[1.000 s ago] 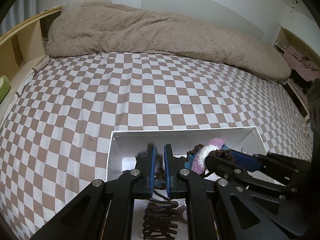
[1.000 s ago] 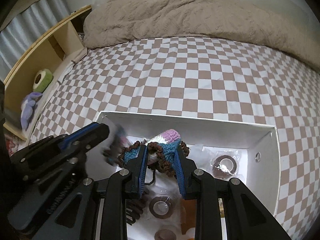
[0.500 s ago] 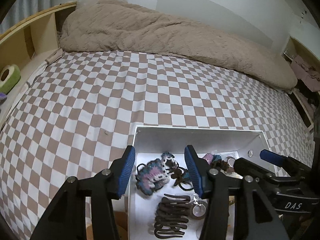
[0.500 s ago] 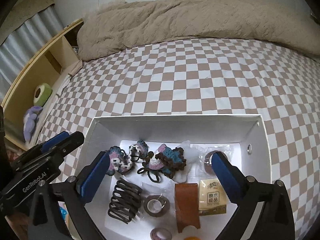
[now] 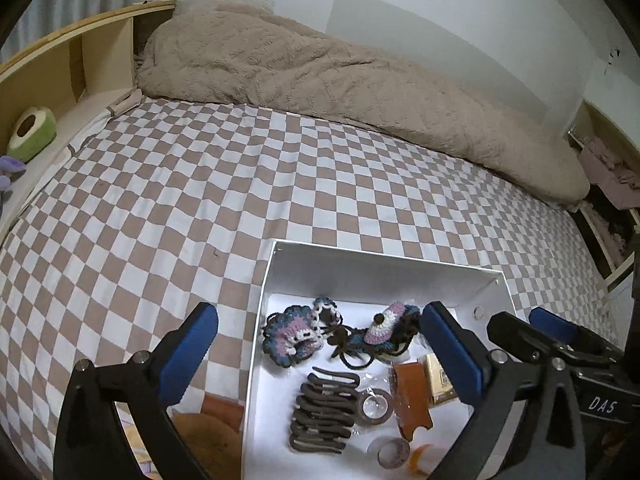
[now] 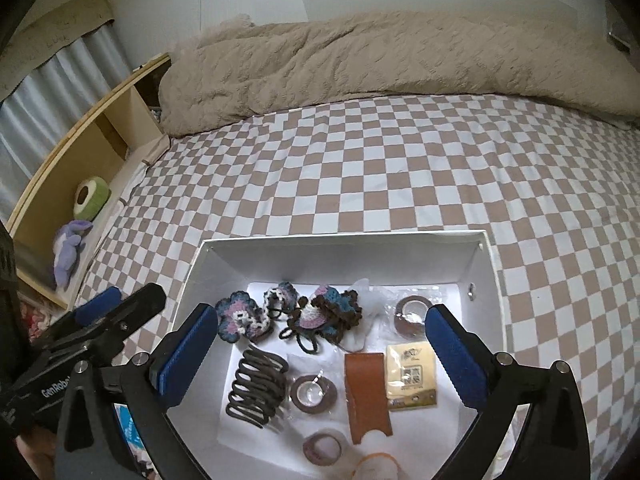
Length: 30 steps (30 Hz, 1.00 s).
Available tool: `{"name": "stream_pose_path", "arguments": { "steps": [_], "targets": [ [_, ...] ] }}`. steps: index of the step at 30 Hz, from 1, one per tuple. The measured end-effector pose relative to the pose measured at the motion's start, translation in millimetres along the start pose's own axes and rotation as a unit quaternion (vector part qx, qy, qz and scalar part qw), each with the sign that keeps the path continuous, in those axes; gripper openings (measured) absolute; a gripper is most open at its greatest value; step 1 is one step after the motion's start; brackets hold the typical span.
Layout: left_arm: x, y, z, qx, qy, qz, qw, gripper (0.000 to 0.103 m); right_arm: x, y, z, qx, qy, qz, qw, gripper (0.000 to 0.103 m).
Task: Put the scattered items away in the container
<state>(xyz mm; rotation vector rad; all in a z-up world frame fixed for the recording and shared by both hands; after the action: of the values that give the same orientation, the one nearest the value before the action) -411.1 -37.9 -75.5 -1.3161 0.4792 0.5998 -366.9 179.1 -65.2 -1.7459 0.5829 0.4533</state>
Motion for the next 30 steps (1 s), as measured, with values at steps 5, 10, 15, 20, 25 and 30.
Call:
{"name": "stream_pose_path", "arguments": {
  "steps": [5, 10, 15, 20, 25, 30],
  "targets": [
    [-0.6, -16.4, 6.1, -0.008, 0.017, 0.002, 0.9998, 0.103, 1.1, -15.6, 3.5, 0.005, 0.003, 0.009, 1.000, 0.103],
    [0.5, -33.7, 10.5, -0.005, 0.016, 0.007, 0.9998, 0.103, 3.4, -35.5, 3.8, 0.015, -0.002, 0.018, 1.000, 0.103],
    [3.0, -54.0, 12.9, -0.004, 0.009, 0.014, 0.9999, 0.103, 6.8, -62.3, -0.3, 0.018, -0.009, 0.032, 0.999, 0.103],
    [6.9, -78.8, 15.2, -0.007, 0.009, 0.026, 0.9996, 0.103, 12.1, -90.8, -3.1, 0.020, -0.010, 0.047, 0.999, 0.103],
    [8.1, -104.4, 19.8, -0.006, 0.014, 0.040, 0.9991, 0.103, 20.0, -112.1, -4.4, 0.028, -0.015, 0.055, 0.998, 0.103],
    [15.7, -126.7, 25.8, -0.007, 0.021, 0.051, 0.9985, 0.103, 31.4, -134.9, -3.3, 0.032, -0.011, 0.066, 0.997, 0.103]
  ]
}}
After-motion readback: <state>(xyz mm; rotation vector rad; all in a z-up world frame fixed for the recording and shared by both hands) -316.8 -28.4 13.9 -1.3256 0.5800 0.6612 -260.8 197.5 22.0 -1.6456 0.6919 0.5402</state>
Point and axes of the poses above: each gripper's, at about its wrist camera, not at the fingertips, and y roughly the way its jaws point, z to its right, x to its underside, the point moved 1 cm from there along y, roughly the way its jaws point, and after that the axes turned 2 degrees about z, right-handed, at the moved point
